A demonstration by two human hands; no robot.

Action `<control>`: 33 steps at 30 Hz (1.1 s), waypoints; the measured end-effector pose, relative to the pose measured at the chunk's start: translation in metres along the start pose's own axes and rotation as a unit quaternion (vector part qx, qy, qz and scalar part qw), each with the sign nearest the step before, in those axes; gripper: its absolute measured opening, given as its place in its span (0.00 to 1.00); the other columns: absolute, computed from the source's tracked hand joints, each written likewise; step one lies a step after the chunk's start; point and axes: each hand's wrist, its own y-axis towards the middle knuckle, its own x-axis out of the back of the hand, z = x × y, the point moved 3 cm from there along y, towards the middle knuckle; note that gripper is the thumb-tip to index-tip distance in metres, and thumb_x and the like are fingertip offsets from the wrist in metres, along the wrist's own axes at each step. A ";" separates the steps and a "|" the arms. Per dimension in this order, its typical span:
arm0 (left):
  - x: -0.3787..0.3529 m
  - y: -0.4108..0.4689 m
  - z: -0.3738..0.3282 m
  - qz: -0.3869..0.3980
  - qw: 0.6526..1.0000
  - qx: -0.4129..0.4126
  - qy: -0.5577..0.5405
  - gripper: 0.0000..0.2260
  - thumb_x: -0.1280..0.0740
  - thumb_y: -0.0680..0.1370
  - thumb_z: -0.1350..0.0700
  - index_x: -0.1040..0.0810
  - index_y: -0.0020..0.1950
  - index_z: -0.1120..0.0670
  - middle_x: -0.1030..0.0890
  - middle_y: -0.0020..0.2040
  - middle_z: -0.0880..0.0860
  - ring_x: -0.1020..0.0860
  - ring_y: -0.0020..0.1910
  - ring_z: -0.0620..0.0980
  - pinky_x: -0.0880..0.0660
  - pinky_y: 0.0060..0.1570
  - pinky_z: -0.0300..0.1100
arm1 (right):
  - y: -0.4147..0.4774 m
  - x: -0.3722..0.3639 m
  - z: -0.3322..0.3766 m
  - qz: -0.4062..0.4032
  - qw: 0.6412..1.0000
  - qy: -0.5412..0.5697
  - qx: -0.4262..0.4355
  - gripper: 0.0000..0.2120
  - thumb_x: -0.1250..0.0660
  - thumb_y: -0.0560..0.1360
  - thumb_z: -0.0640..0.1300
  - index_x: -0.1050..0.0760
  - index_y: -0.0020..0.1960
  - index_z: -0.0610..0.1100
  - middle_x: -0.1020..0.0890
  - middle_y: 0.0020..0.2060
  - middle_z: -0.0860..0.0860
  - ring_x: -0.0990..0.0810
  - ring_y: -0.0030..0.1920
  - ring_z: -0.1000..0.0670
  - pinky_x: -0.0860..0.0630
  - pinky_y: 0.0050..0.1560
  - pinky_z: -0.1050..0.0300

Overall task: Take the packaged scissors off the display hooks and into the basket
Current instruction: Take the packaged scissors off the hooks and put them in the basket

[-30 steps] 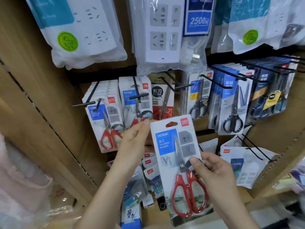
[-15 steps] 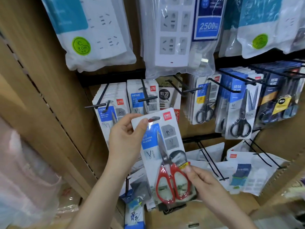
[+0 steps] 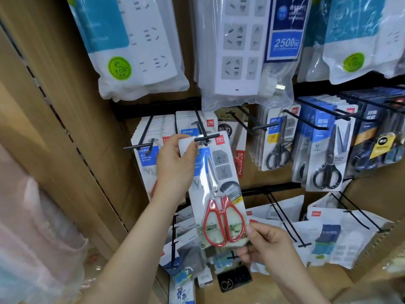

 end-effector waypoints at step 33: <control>0.024 -0.045 0.083 0.054 0.931 0.002 0.361 0.06 0.38 0.82 0.54 0.22 0.55 0.48 0.21 0.36 0.43 0.23 0.34 0.41 0.29 0.35 0.33 | 0.088 -0.022 0.001 -0.048 0.970 -0.237 0.009 0.27 0.39 0.81 0.41 0.41 0.77 0.52 0.28 0.71 0.49 0.25 0.65 0.45 0.24 0.64 0.42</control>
